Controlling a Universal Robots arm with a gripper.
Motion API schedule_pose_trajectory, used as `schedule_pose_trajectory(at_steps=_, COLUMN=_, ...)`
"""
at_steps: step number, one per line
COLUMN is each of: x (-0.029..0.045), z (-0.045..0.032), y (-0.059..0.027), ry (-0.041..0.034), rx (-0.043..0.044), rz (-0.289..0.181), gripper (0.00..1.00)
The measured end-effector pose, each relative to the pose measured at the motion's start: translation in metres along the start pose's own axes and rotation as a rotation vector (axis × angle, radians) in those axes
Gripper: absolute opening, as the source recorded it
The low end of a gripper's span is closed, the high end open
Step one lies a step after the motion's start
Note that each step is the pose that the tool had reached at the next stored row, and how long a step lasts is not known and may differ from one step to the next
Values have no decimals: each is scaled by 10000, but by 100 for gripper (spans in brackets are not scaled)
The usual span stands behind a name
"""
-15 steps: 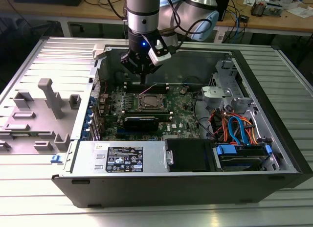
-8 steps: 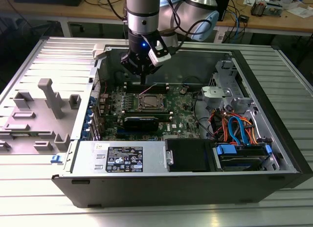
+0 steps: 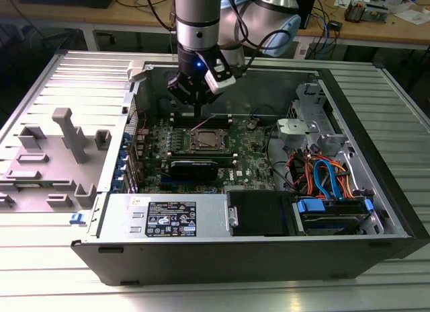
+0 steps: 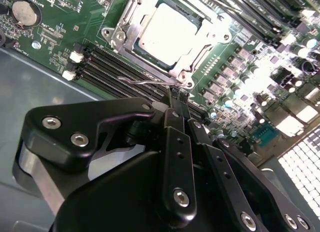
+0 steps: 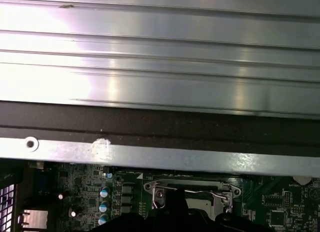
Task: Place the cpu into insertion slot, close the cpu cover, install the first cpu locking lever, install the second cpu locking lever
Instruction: 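Install the first cpu locking lever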
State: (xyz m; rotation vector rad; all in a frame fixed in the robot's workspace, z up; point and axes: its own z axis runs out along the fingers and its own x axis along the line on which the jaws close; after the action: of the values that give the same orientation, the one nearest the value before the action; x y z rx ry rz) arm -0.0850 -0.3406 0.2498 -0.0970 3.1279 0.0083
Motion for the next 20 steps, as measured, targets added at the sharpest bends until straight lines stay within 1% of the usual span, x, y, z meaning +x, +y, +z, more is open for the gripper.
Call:
schedule_pose_trajectory(at_steps=5, x=-39, z=21, y=15, ry=-1, rx=9, rz=61, gripper=11)
schedule_pose_trajectory(at_steps=10, x=-89, z=41, y=16, ry=-2, rx=10, rz=284, gripper=11)
schedule_pose_trajectory(at_steps=15, x=-144, z=79, y=19, ry=-2, rx=11, rz=296, gripper=11)
schedule_pose_trajectory(at_steps=20, x=-161, z=102, y=28, ry=-3, rx=9, rz=296, gripper=11)
